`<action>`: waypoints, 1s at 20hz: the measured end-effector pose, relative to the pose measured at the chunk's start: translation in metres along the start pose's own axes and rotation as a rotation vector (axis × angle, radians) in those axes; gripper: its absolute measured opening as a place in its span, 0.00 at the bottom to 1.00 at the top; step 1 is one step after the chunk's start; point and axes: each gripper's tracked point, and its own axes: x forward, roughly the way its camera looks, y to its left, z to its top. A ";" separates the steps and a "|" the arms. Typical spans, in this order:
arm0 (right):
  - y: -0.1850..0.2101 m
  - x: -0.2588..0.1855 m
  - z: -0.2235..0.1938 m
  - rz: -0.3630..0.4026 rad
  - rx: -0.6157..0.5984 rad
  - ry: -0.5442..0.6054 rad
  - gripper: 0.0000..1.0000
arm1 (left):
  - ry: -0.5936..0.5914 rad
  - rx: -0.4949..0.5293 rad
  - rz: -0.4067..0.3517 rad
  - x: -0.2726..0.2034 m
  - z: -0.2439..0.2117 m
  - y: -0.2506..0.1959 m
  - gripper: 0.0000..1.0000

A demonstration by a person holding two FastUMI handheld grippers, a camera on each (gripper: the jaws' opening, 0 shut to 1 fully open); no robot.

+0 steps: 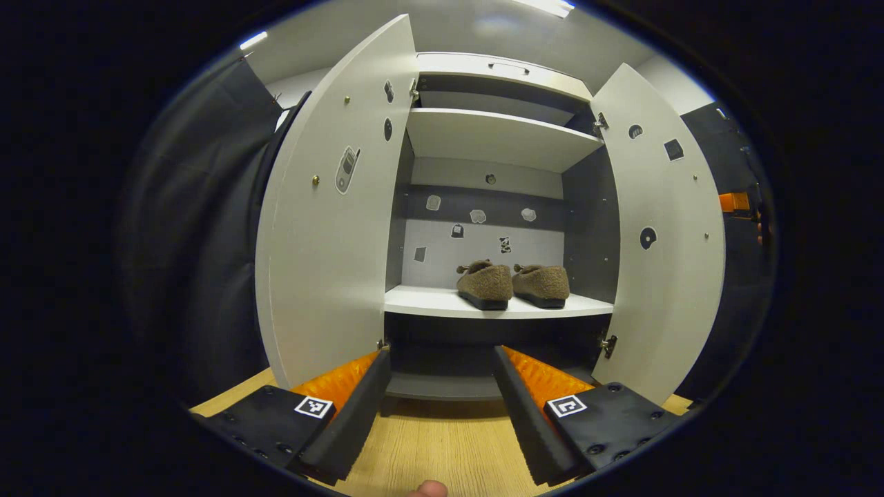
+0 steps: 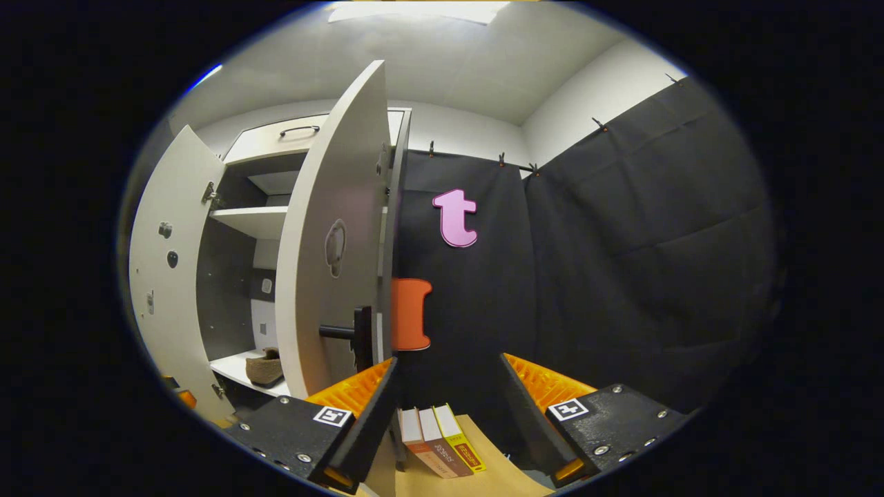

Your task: Grab one shoe with the right hand and put it into the shoe cabinet, grab the other shoe with the left hand and put it into the shoe cabinet; then close the right door with the right hand and the left door with the left hand.

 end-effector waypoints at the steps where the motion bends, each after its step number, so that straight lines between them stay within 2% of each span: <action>1: 0.009 -0.001 0.001 0.015 -0.002 -0.001 0.88 | 0.003 -0.001 -0.004 0.000 -0.001 0.000 0.94; 2: 0.021 -0.002 0.001 0.034 0.001 -0.001 0.88 | 0.005 -0.002 -0.007 -0.001 -0.002 -0.001 0.99; 4: 0.047 -0.005 -0.001 0.087 0.014 0.006 0.88 | 0.006 -0.001 -0.010 -0.003 -0.002 0.001 0.95; 6: 0.072 -0.002 -0.002 0.140 0.029 0.004 0.88 | 0.003 -0.001 -0.009 -0.003 -0.002 0.005 0.99; 8: 0.099 0.000 -0.003 0.188 0.021 -0.004 0.88 | 0.007 -0.004 -0.007 -0.004 -0.003 0.008 0.99; 10: 0.114 0.005 -0.003 0.197 -0.018 -0.016 0.88 | 0.011 -0.003 0.002 -0.006 -0.004 0.012 0.97; 13: 0.140 0.008 -0.008 0.232 -0.053 -0.010 0.92 | 0.005 -0.008 0.016 -0.008 -0.002 0.018 0.99; 14: 0.148 0.008 -0.008 0.252 -0.047 -0.011 0.97 | 0.002 -0.010 0.018 -0.009 -0.002 0.018 0.99; 15: 0.156 0.009 -0.010 0.272 -0.037 -0.009 0.92 | 0.002 -0.008 0.022 -0.009 -0.001 0.020 0.97; 16: 0.164 0.011 -0.012 0.285 -0.029 -0.005 0.93 | 0.002 -0.006 0.025 -0.009 -0.001 0.021 0.94; 17: 0.170 0.015 -0.016 0.291 -0.023 0.003 0.93 | 0.000 -0.005 0.026 -0.008 0.000 0.021 0.99; 20: 0.185 0.026 -0.026 0.313 0.006 0.018 0.94 | -0.007 -0.002 0.023 -0.010 0.002 0.022 0.99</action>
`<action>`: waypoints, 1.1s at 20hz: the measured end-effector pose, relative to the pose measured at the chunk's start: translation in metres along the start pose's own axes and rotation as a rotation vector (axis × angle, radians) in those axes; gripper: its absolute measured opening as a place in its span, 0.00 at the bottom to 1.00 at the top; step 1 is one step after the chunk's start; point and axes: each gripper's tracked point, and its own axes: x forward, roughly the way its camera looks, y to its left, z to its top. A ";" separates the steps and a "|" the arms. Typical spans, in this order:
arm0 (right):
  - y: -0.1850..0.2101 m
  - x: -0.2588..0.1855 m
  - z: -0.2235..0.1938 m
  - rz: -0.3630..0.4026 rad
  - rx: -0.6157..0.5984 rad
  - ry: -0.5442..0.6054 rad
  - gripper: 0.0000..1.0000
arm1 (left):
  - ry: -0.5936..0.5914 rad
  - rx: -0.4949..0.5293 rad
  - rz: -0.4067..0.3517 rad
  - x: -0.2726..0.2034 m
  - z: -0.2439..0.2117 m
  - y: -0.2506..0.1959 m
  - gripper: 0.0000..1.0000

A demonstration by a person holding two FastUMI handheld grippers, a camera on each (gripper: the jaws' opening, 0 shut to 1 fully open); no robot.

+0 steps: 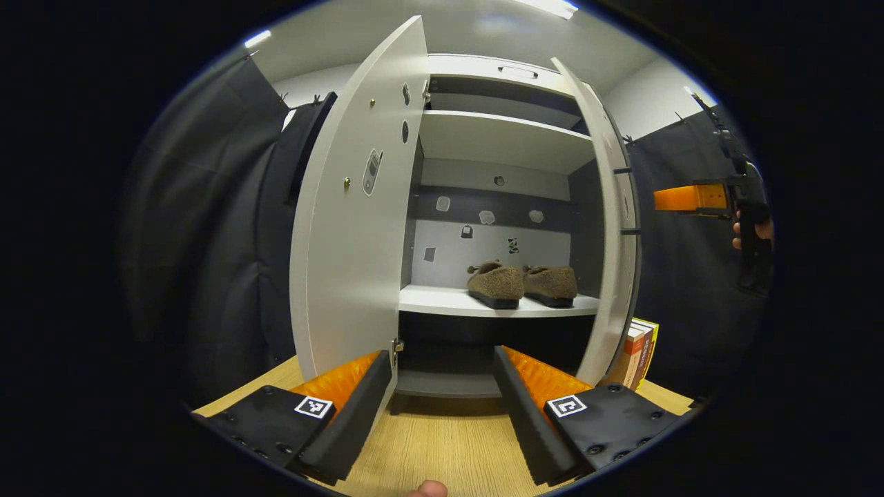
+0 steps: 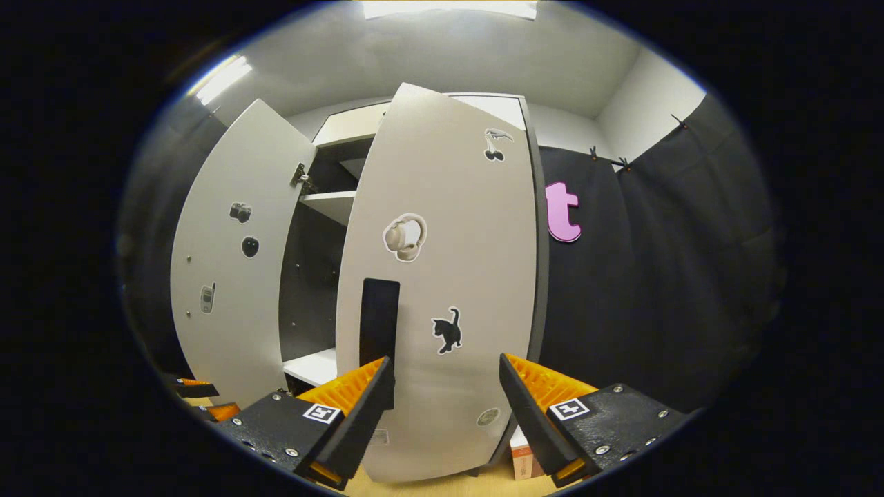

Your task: Grab one shoe with the right hand and put it into the shoe cabinet, grab the other shoe with the left hand and put it into the shoe cabinet; then close the right door with the right hand and the left door with the left hand.

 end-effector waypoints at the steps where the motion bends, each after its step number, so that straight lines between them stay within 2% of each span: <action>1: 0.005 0.004 -0.002 0.011 0.010 0.004 0.94 | 0.001 0.002 0.000 0.000 0.000 0.000 0.99; 6: 0.016 0.022 -0.009 0.033 0.017 0.012 0.92 | 0.003 0.006 -0.003 0.000 -0.001 0.000 0.97; 7: 0.019 0.025 -0.010 0.040 0.017 0.013 0.97 | 0.002 0.006 -0.004 0.000 -0.001 0.000 0.97; 8: 0.021 0.029 -0.012 0.047 0.016 0.013 0.92 | 0.002 0.008 -0.004 0.001 0.000 0.001 0.97; 10: 0.025 0.037 -0.013 0.050 0.020 0.015 0.92 | 0.006 0.010 -0.006 0.003 0.000 0.001 0.97; 14: 0.036 0.063 -0.018 0.040 0.037 0.036 0.92 | 0.009 0.012 -0.025 0.004 -0.001 -0.005 0.94; 17: 0.046 0.081 -0.020 0.032 0.012 0.017 0.92 | 0.002 0.009 -0.039 0.007 0.001 -0.009 0.99; 18: 0.048 0.085 -0.020 0.024 0.005 0.006 0.91 | 0.003 0.007 -0.044 0.006 0.000 -0.011 0.94; 22: 0.056 0.096 -0.023 -0.001 -0.010 0.010 0.91 | 0.007 0.000 -0.052 0.005 -0.001 -0.013 0.97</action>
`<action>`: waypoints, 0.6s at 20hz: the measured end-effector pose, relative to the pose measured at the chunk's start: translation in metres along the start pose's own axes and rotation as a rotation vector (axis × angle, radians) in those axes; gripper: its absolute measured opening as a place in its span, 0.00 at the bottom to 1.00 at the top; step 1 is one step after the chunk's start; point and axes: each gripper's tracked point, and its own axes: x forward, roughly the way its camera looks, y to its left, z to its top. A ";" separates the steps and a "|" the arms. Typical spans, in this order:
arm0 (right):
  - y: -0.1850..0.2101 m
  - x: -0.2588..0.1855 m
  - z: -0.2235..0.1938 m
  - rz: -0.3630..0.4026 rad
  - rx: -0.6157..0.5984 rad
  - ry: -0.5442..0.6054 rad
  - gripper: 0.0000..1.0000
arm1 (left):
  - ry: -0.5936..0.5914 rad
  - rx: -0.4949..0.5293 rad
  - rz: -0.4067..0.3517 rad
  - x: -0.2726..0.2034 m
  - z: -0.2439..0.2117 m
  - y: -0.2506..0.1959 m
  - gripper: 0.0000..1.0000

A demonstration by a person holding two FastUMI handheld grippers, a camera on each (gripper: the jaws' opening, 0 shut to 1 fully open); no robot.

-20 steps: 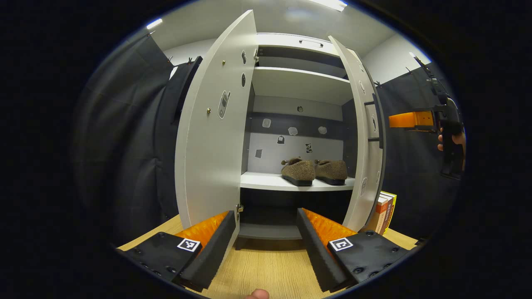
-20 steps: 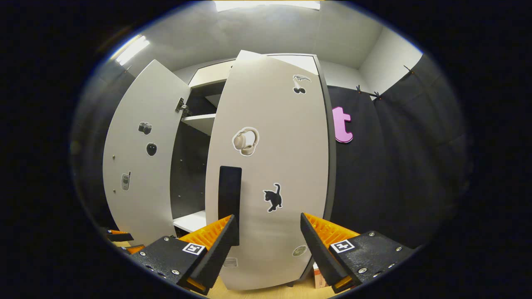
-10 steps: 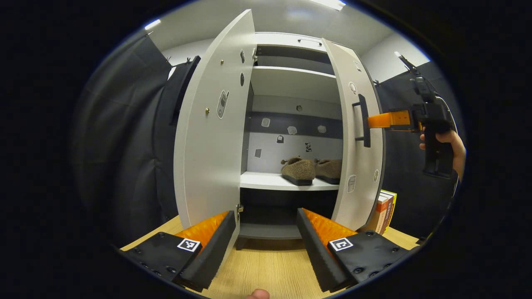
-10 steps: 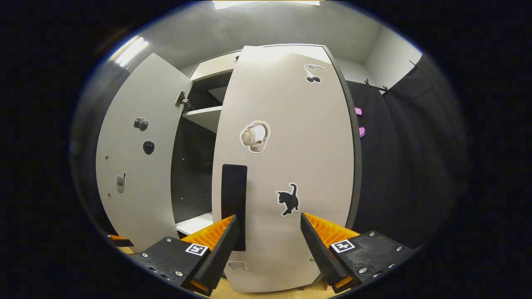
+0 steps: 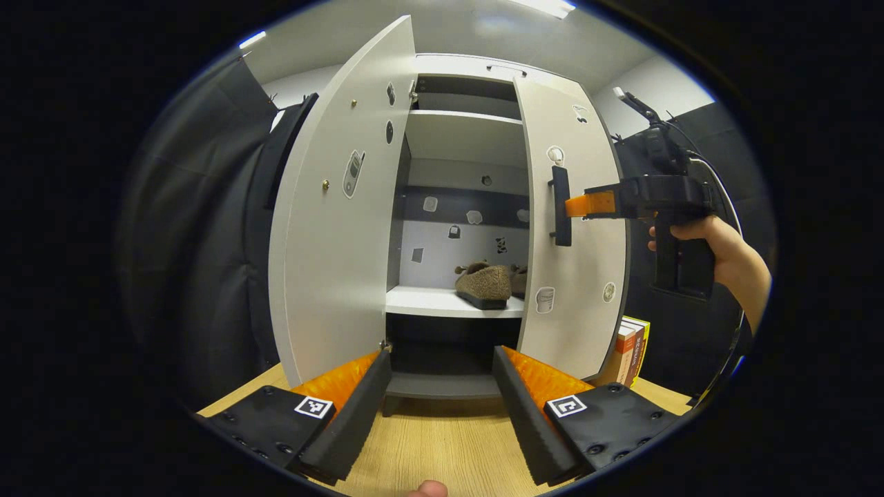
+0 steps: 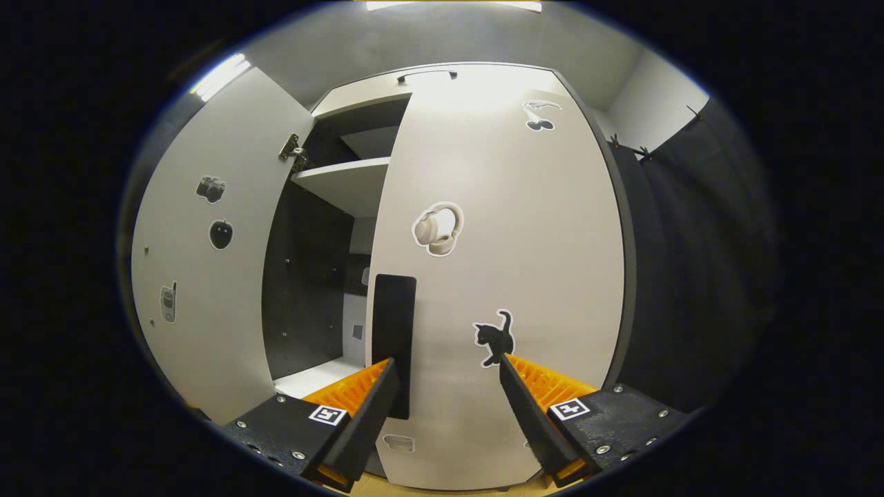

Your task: Grab one shoe with the right hand and put it into the shoe cabinet, grab the other shoe with the left hand and put it into the shoe cabinet; then close the right door with the right hand and the left door with the left hand.

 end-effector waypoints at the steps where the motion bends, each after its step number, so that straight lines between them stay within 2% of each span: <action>1: 0.001 0.001 -0.001 -0.005 0.004 0.000 0.91 | 0.000 -0.002 -0.003 -0.001 0.000 -0.001 0.97; 3: -0.001 0.003 -0.002 -0.012 0.016 0.002 0.92 | -0.003 -0.001 0.002 -0.002 0.001 0.001 0.94; 4: -0.001 0.004 -0.003 -0.013 0.021 0.000 0.91 | -0.003 -0.002 0.004 -0.001 0.001 0.001 0.99; 6: -0.002 0.007 -0.005 -0.019 0.018 -0.008 0.91 | 0.004 -0.010 -0.001 -0.003 0.000 0.001 0.97; 8: -0.001 0.006 -0.005 -0.021 0.009 -0.008 0.91 | 0.001 -0.007 0.005 -0.004 0.003 0.002 0.99; 12: -0.013 -0.012 -0.003 -0.066 0.021 -0.014 0.92 | -0.030 -0.031 0.021 -0.012 0.015 0.009 0.94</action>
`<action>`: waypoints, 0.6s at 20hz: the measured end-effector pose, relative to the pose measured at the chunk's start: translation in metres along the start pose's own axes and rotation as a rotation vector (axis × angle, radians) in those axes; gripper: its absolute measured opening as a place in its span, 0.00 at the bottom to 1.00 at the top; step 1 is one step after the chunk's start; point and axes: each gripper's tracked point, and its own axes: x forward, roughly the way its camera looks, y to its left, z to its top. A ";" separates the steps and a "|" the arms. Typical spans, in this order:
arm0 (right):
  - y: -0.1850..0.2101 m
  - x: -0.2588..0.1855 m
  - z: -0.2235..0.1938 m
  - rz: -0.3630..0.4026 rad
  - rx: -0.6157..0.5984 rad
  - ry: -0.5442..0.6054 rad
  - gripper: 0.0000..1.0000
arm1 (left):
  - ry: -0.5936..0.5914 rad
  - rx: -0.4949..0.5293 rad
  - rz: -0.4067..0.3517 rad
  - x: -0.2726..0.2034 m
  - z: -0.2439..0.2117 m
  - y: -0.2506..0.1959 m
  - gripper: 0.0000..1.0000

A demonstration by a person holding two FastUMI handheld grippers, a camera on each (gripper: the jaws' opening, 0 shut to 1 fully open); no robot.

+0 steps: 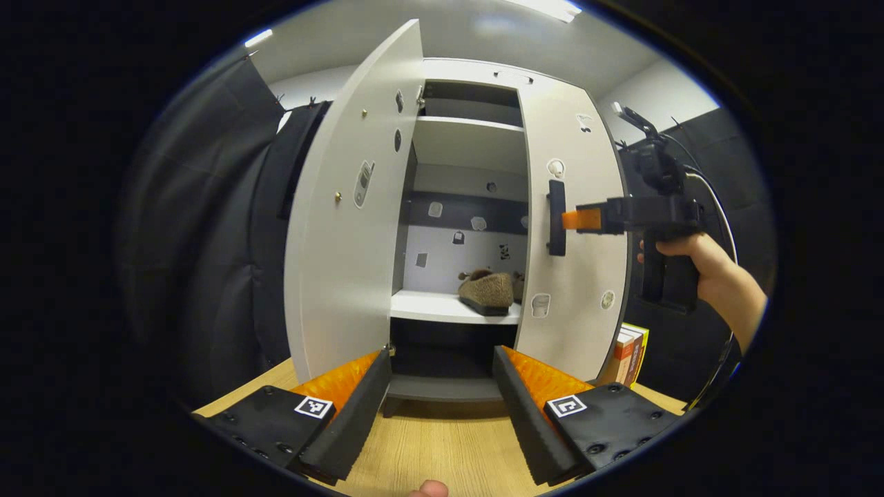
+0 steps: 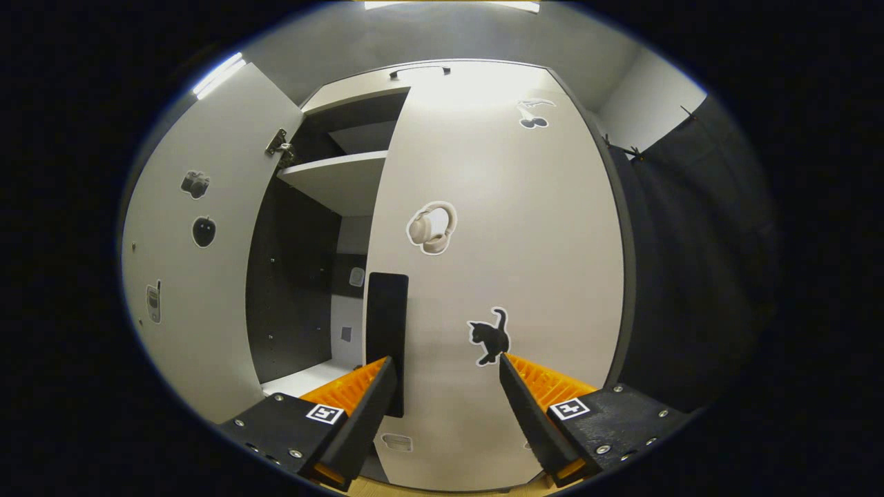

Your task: Grab one shoe with the right hand and put it into the shoe cabinet, grab the other shoe with the left hand and put it into the shoe cabinet; then close the right door with the right hand and the left door with the left hand.

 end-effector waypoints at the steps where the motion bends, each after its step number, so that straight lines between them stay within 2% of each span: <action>1: -0.003 -0.008 -0.001 -0.005 0.009 -0.002 0.92 | 0.006 -0.003 0.017 -0.003 -0.001 0.005 0.99; 7: -0.019 -0.058 -0.019 -0.012 0.011 0.014 0.92 | -0.008 0.000 0.151 -0.031 0.016 0.052 0.97; 12: -0.038 -0.097 -0.035 -0.058 -0.017 0.023 0.93 | -0.056 0.006 0.297 -0.048 0.055 0.120 0.97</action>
